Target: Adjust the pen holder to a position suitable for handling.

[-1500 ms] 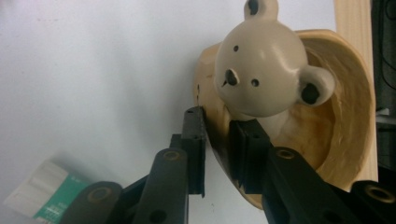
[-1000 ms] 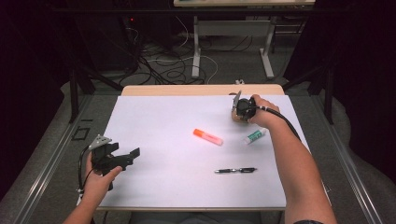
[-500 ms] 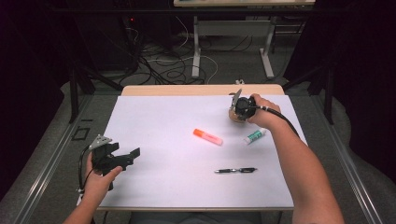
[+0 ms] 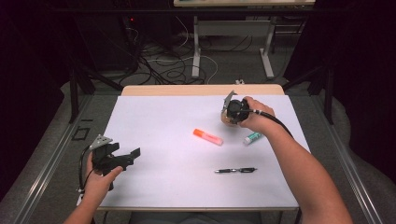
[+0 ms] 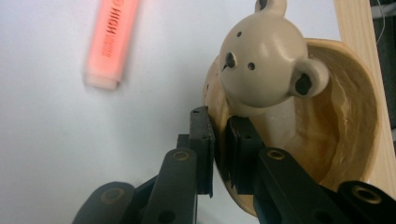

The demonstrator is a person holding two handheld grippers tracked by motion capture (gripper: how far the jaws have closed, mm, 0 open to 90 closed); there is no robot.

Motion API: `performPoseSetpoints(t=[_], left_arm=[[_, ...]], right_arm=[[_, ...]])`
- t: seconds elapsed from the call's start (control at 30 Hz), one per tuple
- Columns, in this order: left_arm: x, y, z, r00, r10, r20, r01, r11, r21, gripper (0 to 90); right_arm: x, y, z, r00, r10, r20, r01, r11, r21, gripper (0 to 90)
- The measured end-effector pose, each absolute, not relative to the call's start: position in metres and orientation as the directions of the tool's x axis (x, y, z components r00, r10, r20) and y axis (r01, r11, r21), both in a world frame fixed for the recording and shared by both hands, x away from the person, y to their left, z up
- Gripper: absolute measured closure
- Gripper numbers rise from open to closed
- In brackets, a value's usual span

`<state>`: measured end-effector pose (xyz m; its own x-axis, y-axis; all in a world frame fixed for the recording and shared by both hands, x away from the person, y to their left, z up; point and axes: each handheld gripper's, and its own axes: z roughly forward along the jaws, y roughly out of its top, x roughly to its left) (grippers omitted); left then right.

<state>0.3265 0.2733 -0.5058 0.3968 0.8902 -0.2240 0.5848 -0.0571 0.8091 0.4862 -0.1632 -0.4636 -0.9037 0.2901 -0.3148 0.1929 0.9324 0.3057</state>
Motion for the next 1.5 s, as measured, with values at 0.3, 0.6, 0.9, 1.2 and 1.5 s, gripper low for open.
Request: performPoseSetpoints(t=[0.3, 0.6, 0.9, 1.2, 1.5], left_arm=[[0.326, 0.273, -0.506, 0.400, 0.889, -0.224, 0.584, -0.059, 0.810, 2.8], [0.326, 0.273, -0.505, 0.403, 0.887, -0.226, 0.586, -0.060, 0.808, 2.8], [0.325, 0.272, -0.505, 0.408, 0.885, -0.225, 0.585, -0.064, 0.808, 2.9], [0.326, 0.272, -0.505, 0.407, 0.885, -0.225, 0.581, -0.061, 0.811, 2.8], [0.325, 0.271, -0.505, 0.409, 0.884, -0.226, 0.581, -0.061, 0.812, 2.8]], right_arm=[[0.472, -0.136, -0.459, -0.915, 0.273, -0.296, 0.171, 0.930, 0.326, 82.6], [0.453, -0.104, -0.455, -0.939, 0.218, -0.267, 0.126, 0.938, 0.324, 82.6], [0.436, -0.075, -0.454, -0.958, 0.167, -0.231, 0.087, 0.943, 0.321, 82.6], [0.427, -0.055, -0.459, -0.972, 0.102, -0.210, 0.033, 0.951, 0.308, 82.6], [0.417, -0.037, -0.465, -0.984, 0.067, -0.165, 0.015, 0.954, 0.299, 82.6]])
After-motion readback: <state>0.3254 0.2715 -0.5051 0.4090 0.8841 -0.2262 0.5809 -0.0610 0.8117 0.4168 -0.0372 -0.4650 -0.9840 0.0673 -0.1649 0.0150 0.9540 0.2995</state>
